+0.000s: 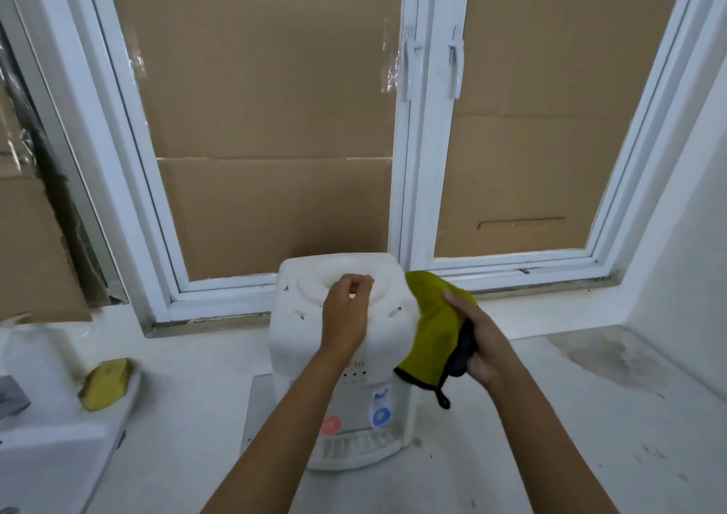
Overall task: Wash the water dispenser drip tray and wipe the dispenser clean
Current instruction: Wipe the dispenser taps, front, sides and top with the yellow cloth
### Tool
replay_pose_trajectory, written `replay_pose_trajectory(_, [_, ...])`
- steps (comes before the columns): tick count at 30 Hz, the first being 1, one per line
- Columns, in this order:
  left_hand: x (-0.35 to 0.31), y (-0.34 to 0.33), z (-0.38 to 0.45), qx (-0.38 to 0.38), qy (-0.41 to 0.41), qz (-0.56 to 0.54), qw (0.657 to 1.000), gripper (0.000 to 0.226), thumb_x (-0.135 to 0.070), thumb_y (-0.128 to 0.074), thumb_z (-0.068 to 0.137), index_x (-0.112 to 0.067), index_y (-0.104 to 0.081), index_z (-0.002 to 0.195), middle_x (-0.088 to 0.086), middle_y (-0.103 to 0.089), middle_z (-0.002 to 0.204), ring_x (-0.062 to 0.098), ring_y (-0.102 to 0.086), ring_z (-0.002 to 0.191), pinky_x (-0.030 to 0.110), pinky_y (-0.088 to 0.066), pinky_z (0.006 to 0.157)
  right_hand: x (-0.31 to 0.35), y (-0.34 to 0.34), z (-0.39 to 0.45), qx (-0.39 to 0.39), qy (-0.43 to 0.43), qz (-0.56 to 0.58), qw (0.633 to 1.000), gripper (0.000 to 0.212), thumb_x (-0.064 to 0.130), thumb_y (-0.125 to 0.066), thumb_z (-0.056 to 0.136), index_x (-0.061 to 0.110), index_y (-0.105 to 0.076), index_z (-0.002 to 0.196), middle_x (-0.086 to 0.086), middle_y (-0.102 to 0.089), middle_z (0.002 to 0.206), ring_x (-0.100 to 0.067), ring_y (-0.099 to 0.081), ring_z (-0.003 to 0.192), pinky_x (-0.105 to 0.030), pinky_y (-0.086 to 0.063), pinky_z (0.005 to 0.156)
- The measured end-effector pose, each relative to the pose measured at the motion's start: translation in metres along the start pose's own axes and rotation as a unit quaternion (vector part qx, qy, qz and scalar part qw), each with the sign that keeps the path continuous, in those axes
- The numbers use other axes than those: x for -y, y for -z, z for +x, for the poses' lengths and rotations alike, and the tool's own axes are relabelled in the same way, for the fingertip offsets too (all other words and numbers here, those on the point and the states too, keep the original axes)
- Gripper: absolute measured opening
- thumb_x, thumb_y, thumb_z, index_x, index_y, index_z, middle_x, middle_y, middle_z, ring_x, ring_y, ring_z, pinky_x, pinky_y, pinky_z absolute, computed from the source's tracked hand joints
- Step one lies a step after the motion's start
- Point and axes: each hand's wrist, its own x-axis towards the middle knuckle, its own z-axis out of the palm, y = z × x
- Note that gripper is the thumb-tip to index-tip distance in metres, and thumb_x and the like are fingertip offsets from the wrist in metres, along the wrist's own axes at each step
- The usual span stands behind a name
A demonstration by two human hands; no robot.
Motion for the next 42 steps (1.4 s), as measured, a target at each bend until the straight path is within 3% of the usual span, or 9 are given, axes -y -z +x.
replay_pose_trajectory(4, [0.001,0.013,0.026,-0.008,-0.067,0.125,0.99,0.021,-0.025,-0.051,0.097,-0.011,-0.066,0.101,-0.001,-0.062,0.102,0.013,-0.056,0.094,0.017,-0.041,0.078,0.032,0.005,0.021,-0.105,0.075,-0.084,0.988,0.021,0.017,-0.07,0.087,0.005,-0.067,0.103,-0.018,-0.07,0.092,-0.031,-0.066,0.081,-0.039,-0.056,0.073])
replay_pose_trajectory(7, [0.008,0.01,0.047,-0.025,-0.099,0.188,0.977,0.019,-0.025,-0.053,0.096,-0.012,-0.067,0.099,0.003,-0.063,0.104,0.017,-0.057,0.098,0.022,-0.045,0.082,0.038,-0.005,0.048,-0.203,0.213,-0.265,0.918,0.019,0.023,-0.07,0.088,0.007,-0.062,0.083,-0.008,-0.059,0.073,-0.025,-0.057,0.071,-0.032,-0.047,0.065])
replay_pose_trajectory(10, [0.014,0.004,0.064,-0.025,-0.106,0.256,0.961,0.02,-0.028,-0.055,0.094,-0.014,-0.064,0.105,0.004,-0.06,0.116,0.02,-0.052,0.113,0.027,-0.042,0.095,0.017,-0.021,0.077,-0.175,0.302,-0.407,0.844,0.036,0.029,-0.067,0.091,0.008,-0.053,0.065,-0.006,-0.048,0.063,-0.015,-0.045,0.055,-0.025,-0.033,0.051])
replay_pose_trajectory(16, [0.034,0.013,0.091,0.045,-0.058,0.365,0.928,0.049,-0.034,-0.051,0.096,-0.011,-0.041,0.138,0.012,-0.022,0.156,0.027,-0.011,0.147,0.039,-0.018,0.119,-0.036,-0.009,0.132,-0.111,0.287,-0.489,0.816,0.049,0.049,-0.062,0.09,0.017,-0.043,0.058,-0.003,-0.044,0.063,-0.016,-0.046,0.057,-0.025,-0.035,0.055])
replay_pose_trajectory(20, [0.044,0.026,0.103,0.088,-0.054,0.47,0.877,0.064,-0.044,-0.037,0.1,-0.012,-0.017,0.152,0.01,0.002,0.162,0.027,0.011,0.149,0.043,0.003,0.121,-0.033,-0.006,0.133,-0.095,0.275,-0.509,0.81,0.033,0.061,-0.053,0.09,0.029,-0.063,0.087,0.008,-0.06,0.099,-0.011,-0.058,0.089,-0.031,-0.045,0.08])
replay_pose_trajectory(23, [0.05,0.028,0.108,0.127,-0.029,0.501,0.856,0.069,-0.053,-0.025,0.1,-0.018,-0.004,0.155,0.008,0.012,0.162,0.026,0.017,0.148,0.047,0.01,0.119,-0.035,-0.014,0.119,-0.034,0.208,-0.513,0.832,0.053,0.067,-0.039,0.092,0.033,-0.055,0.13,0.017,-0.059,0.121,-0.008,-0.055,0.111,-0.027,-0.039,0.088])
replay_pose_trajectory(28, [0.053,0.021,0.105,0.147,-0.025,0.557,0.817,0.069,-0.059,-0.012,0.098,-0.025,0.01,0.154,0.008,0.02,0.16,0.024,0.023,0.147,0.052,0.014,0.116,-0.047,-0.026,0.103,-0.113,0.219,-0.576,0.78,0.058,0.058,-0.034,0.098,0.018,-0.048,0.139,-0.003,-0.044,0.15,-0.028,-0.045,0.135,-0.039,-0.044,0.099])
replay_pose_trajectory(33, [0.049,0.024,0.111,0.166,0.015,0.528,0.833,0.067,-0.057,-0.009,0.099,-0.025,0.01,0.154,0.007,0.021,0.16,0.023,0.026,0.146,0.052,0.015,0.116,-0.076,-0.023,0.093,-0.164,0.311,-0.575,0.739,0.057,0.059,-0.034,0.098,0.019,-0.057,0.132,0.0,-0.053,0.143,-0.017,-0.034,0.143,-0.039,-0.041,0.108])
replay_pose_trajectory(42, [0.041,0.035,0.113,0.174,0.085,0.306,0.932,0.066,-0.058,-0.007,0.098,-0.026,0.001,0.155,-0.003,0.009,0.163,0.009,0.022,0.146,0.04,0.017,0.119,-0.113,-0.058,0.074,-0.233,0.355,-0.58,0.696,0.073,0.059,-0.021,0.096,0.008,-0.051,0.14,-0.009,-0.053,0.143,-0.023,-0.042,0.138,-0.037,-0.019,0.12])
